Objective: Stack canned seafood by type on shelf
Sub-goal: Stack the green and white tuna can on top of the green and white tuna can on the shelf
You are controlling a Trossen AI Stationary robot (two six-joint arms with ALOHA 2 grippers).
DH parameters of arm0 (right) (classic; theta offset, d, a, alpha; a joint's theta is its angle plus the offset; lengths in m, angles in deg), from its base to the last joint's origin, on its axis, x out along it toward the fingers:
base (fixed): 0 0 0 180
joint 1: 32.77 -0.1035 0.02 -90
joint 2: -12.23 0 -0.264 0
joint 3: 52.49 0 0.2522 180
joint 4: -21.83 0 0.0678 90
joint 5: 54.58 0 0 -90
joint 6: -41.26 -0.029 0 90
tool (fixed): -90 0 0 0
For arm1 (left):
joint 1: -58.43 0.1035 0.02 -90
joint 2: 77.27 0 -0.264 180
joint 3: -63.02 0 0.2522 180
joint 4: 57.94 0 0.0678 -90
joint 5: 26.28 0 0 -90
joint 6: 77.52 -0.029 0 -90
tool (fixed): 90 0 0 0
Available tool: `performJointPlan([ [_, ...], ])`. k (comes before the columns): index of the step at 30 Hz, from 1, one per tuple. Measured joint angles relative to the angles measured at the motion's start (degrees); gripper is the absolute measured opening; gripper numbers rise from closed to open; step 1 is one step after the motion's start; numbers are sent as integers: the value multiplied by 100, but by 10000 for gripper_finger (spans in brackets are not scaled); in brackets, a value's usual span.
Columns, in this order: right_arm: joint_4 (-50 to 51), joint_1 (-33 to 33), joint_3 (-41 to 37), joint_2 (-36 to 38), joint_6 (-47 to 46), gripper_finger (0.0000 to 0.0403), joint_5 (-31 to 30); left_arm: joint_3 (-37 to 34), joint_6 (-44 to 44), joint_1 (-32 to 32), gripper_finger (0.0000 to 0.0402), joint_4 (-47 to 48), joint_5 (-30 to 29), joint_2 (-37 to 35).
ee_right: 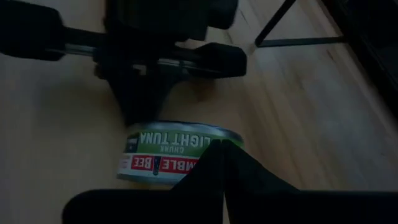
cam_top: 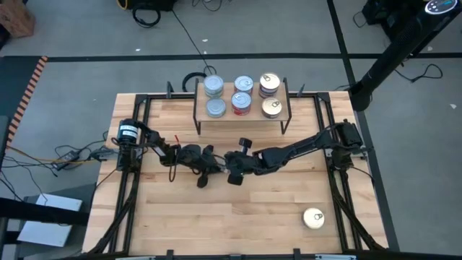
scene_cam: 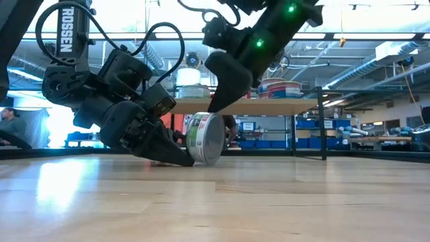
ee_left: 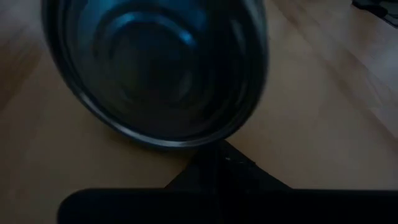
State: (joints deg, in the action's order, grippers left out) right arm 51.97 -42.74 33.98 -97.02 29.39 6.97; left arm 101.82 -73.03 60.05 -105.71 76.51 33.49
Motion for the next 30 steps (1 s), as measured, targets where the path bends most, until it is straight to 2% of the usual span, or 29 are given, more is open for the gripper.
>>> performJointPlan([
  [6,-67,142,-7,-14,225,5,470,21,-153,-151,0,-50,200,0],
  [12,-183,209,-15,-22,353,14,544,223,-278,-327,0,-58,214,-2],
  [30,341,-110,728,157,-347,124,409,326,-278,-331,0,-45,58,-13],
])
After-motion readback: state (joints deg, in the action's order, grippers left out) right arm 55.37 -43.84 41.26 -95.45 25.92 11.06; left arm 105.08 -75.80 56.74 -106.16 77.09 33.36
